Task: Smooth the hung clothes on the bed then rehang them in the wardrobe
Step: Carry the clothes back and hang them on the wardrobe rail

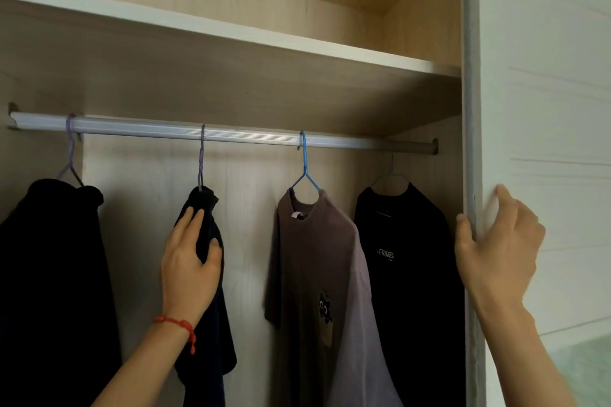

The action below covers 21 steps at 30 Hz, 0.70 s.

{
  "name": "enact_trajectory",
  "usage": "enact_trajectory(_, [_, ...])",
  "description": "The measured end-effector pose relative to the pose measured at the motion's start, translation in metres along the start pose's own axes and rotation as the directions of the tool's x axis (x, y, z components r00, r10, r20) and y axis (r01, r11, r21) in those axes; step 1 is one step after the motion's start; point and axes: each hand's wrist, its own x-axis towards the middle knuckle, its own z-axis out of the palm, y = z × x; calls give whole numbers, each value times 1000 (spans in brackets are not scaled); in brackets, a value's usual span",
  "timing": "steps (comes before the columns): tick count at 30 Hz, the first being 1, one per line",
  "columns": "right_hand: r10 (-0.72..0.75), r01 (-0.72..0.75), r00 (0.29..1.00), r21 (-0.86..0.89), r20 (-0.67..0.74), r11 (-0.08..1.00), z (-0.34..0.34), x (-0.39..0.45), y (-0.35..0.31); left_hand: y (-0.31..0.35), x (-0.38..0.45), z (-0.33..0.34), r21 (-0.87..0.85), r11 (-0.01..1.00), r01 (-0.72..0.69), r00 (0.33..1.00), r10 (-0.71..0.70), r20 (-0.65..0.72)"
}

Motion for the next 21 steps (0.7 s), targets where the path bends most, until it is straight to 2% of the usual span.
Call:
enact_trajectory(6, [27,-25,999,95,-30,995,4,3,-5,1,-10,-3,-37,999,0,999,-2,-33])
enact_trajectory(12, [-48,53,998,122,-42,991,5,-7,-11,9,-18,-7,-29,999,-37,999,36,-34])
enact_trajectory(21, [-97,97,995,156,-7,983,7,-56,-71,18,-22,-41,2,993,-117,993,117,-22])
